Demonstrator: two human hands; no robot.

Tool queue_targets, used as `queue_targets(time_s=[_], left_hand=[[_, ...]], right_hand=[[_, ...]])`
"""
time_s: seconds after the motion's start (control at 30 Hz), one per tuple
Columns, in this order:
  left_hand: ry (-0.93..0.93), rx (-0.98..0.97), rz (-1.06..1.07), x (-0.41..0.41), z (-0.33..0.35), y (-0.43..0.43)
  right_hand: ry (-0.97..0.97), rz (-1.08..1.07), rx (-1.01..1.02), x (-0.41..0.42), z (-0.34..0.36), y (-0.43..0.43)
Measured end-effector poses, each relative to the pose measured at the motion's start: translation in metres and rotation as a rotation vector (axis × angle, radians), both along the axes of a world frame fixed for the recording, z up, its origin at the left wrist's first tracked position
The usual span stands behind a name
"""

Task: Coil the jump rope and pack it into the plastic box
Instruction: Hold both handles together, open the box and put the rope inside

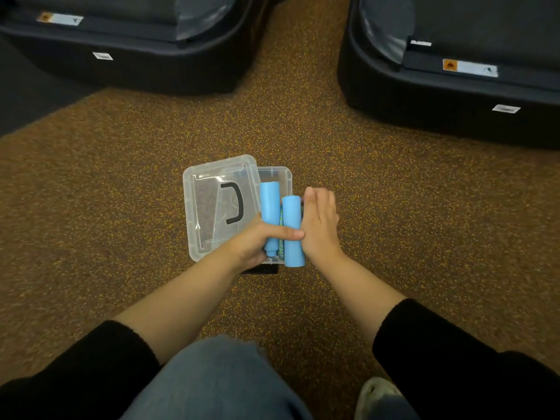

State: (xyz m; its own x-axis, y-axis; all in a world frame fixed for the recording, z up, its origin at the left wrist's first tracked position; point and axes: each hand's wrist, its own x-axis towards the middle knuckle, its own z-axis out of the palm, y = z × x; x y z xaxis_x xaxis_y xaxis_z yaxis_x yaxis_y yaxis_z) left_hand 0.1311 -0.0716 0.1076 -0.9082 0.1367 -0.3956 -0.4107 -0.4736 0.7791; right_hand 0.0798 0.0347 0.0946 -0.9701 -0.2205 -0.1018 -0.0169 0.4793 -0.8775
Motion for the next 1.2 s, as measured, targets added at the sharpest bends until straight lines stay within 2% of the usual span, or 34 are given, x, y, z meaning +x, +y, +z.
queue_targets(time_s=[0.1,0.17,0.4,0.53,0.7,0.83,0.9,0.97,1.1,1.2], left_hand=[[-0.002,0.008,0.042,-0.001,-0.004,-0.005],[-0.007,0.046,0.087,0.001,-0.007,-0.011],[0.066,0.505,0.164,0.014,-0.02,-0.03],[0.113,0.651,0.112,0.015,-0.019,-0.033],[0.067,0.445,0.231,0.011,-0.016,-0.031],[0.029,0.242,0.37,0.006,-0.011,-0.028],[0.021,0.193,0.418,0.003,-0.008,-0.026],[0.0,0.14,0.468,0.0,-0.006,-0.026],[-0.053,0.083,0.515,-0.003,-0.006,-0.022],[-0.067,0.014,0.504,-0.004,-0.004,-0.016]], right_hand=[[-0.114,-0.036,-0.152,0.0,-0.003,-0.001],[-0.157,-0.073,-0.178,-0.003,-0.007,0.002],[-0.31,-0.152,-0.168,-0.01,-0.032,0.02],[-0.371,-0.146,-0.194,-0.01,-0.029,0.027],[-0.367,0.015,-0.469,-0.006,-0.002,0.021],[-0.35,0.144,-0.592,0.003,0.019,0.003],[-0.358,0.138,-0.626,0.01,0.021,-0.002],[-0.291,0.093,-0.582,0.016,0.018,-0.003],[-0.114,0.132,-0.27,0.03,0.016,-0.005],[-0.059,0.143,-0.17,0.031,0.014,-0.005]])
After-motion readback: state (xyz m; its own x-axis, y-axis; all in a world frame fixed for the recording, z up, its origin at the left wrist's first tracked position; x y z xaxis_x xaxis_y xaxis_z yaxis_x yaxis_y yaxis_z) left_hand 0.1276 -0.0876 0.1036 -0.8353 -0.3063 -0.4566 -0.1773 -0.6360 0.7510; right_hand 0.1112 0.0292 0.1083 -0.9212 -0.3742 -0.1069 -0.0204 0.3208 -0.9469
